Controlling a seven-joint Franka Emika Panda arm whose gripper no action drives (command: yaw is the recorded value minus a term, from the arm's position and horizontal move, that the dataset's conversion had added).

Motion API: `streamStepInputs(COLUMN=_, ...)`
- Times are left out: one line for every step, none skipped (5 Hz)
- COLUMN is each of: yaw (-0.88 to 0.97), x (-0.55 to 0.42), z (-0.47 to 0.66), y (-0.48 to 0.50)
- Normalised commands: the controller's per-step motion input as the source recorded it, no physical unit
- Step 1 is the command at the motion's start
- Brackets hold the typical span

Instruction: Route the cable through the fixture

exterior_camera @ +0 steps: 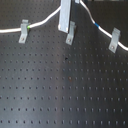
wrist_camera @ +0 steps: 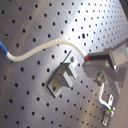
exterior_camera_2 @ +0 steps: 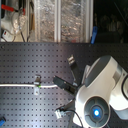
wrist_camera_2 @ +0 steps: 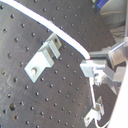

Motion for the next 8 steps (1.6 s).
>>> streamStepInputs(yaw=0.01, x=-0.057, z=0.0, y=-0.032)
streamStepInputs(yaw=0.0, x=-0.612, z=-0.01, y=0.316)
streamStepInputs(yaw=0.0, x=-0.346, z=-0.01, y=0.524)
streamStepInputs(yaw=0.17, x=-0.1, z=-0.04, y=0.364)
streamStepInputs(yaw=0.6, x=0.028, z=-0.08, y=0.074)
streamStepInputs(yaw=0.6, x=0.074, z=-0.07, y=-0.032)
streamStepInputs(yaw=0.0, x=0.255, z=-0.09, y=-0.294)
streamStepInputs(yaw=-0.43, x=0.179, z=-0.01, y=-0.437)
